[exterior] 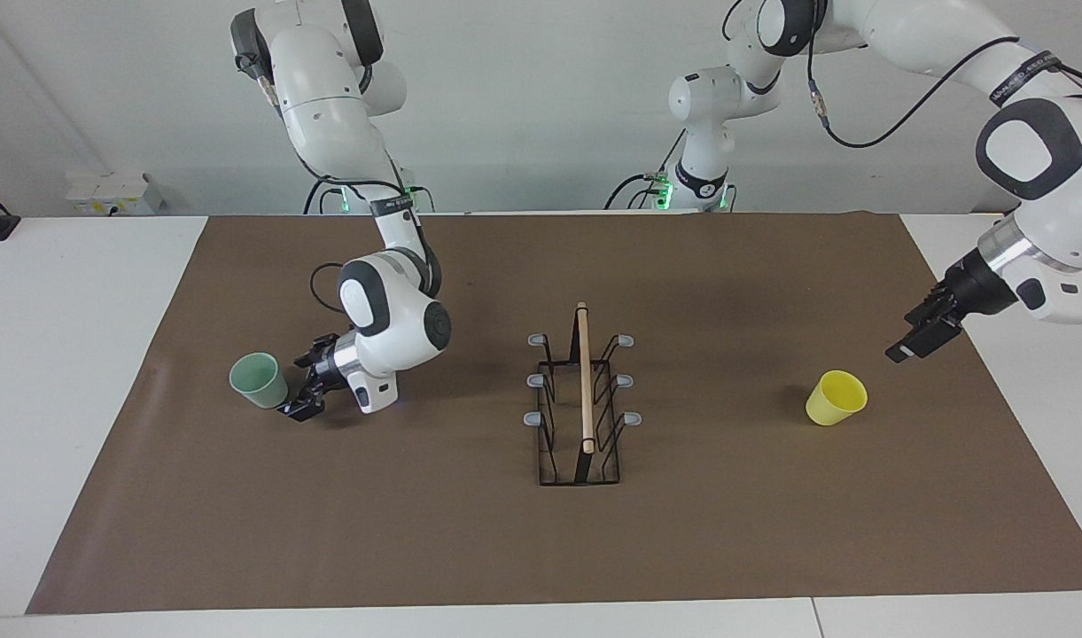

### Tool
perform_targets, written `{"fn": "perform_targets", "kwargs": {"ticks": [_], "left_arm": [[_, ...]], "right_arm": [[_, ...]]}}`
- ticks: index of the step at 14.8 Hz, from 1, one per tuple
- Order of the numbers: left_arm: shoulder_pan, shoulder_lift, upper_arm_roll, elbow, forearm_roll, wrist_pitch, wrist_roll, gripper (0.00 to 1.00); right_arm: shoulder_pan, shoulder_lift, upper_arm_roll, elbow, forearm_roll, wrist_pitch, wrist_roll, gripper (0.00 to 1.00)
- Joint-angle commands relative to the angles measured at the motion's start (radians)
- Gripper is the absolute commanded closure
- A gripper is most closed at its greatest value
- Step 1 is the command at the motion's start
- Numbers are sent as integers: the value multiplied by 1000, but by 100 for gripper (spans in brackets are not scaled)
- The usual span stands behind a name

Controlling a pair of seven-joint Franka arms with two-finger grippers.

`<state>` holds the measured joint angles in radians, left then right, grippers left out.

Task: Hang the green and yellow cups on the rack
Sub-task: 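Grasp the green cup with the right gripper while the left gripper opens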

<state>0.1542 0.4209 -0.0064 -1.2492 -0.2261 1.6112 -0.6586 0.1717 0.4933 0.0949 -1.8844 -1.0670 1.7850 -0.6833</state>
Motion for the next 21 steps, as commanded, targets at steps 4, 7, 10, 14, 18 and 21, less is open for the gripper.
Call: {"fn": "perform_targets", "kwargs": {"ticks": [4, 7, 10, 14, 18, 21], "left_arm": [[80, 229, -9, 195, -71, 42, -231, 0], [108, 300, -7, 194, -116, 159, -274, 4], [145, 303, -6, 137, -194, 243, -405, 3], [162, 222, 3, -68, -272, 299, -444, 0], [177, 138, 3, -265, -367, 345, -432, 0], [194, 104, 3, -346, -424, 392, -432, 0]], "right_arm": [[-43, -78, 5, -140, -163, 83, -48, 1], [-41, -73, 3, -160, -183, 94, -47, 1], [-49, -75, 3, -179, -221, 99, -47, 1], [-70, -79, 3, -211, -281, 105, -27, 1], [-77, -87, 3, -223, -312, 106, 14, 1], [-77, -90, 3, -249, -320, 120, 88, 4]]}}
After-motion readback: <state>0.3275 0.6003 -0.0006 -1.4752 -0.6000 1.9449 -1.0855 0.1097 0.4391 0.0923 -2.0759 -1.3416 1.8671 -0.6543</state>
